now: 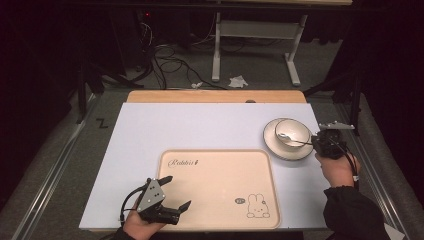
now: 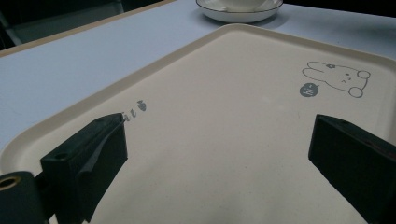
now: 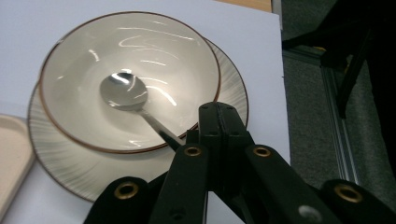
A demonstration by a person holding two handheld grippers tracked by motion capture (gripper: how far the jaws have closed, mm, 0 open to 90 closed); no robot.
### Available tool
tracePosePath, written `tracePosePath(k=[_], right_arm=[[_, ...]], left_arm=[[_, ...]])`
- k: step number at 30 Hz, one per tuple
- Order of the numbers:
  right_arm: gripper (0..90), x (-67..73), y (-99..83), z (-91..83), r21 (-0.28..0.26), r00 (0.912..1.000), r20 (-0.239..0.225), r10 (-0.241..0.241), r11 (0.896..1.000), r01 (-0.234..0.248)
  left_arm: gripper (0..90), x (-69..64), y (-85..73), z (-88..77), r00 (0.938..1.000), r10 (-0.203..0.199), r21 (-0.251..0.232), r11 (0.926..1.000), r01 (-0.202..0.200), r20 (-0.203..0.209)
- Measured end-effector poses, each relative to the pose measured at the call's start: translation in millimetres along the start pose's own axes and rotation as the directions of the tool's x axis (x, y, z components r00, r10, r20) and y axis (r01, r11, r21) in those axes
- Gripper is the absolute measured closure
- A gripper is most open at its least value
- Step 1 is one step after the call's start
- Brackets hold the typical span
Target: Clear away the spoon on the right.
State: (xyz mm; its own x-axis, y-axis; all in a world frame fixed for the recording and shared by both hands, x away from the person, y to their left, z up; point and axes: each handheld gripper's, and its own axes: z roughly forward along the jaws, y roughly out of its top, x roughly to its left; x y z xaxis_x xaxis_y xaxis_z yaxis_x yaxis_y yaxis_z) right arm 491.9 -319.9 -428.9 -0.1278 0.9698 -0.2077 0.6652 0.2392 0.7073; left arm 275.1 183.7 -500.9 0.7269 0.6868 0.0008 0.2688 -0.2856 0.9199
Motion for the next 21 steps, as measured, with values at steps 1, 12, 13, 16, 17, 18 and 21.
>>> tracePosePath(k=[1,12,13,16,17,18,21], right_arm=[[90.0,-0.2,-3.0,-2.4,-0.002,1.0000,0.001,-0.004,1.000,0.004],[89.0,3.2,-29.6,-31.9,0.014,0.9984,-0.057,-0.007,1.000,0.007],[89.0,4.3,-31.2,-34.2,0.007,0.9979,-0.064,-0.004,1.000,0.005],[90.0,7.9,-34.4,-40.7,-0.010,0.9965,-0.083,-0.011,1.000,0.010],[90.0,9.2,-34.7,-43.2,-0.020,0.9959,-0.089,-0.015,1.000,0.014],[90.0,10.6,-34.6,-46.9,-0.034,0.9951,-0.098,-0.017,0.999,0.014],[90.0,15.9,-35.0,-60.6,-0.115,0.9919,-0.125,-0.020,0.993,0.005]], left_arm=[[5.2,-0.2,0.2,0.5,1.0000,0.003,0.002,1.0000,-0.003,0.003],[5.4,-4.3,2.3,5.3,0.9997,0.018,0.005,0.9998,-0.018,0.013],[5.4,-4.4,2.3,5.4,0.9997,0.019,0.006,0.9998,-0.019,0.015],[5.4,-4.4,2.3,5.4,0.9997,0.019,0.005,0.9998,-0.019,0.014],[5.4,-4.4,2.2,5.3,0.9997,0.019,0.005,0.9998,-0.019,0.013],[5.4,-4.2,2.1,5.2,0.9997,0.019,0.005,0.9998,-0.019,0.013],[5.4,-3.9,1.7,5.6,0.9998,0.017,0.006,0.9998,-0.017,0.012]])
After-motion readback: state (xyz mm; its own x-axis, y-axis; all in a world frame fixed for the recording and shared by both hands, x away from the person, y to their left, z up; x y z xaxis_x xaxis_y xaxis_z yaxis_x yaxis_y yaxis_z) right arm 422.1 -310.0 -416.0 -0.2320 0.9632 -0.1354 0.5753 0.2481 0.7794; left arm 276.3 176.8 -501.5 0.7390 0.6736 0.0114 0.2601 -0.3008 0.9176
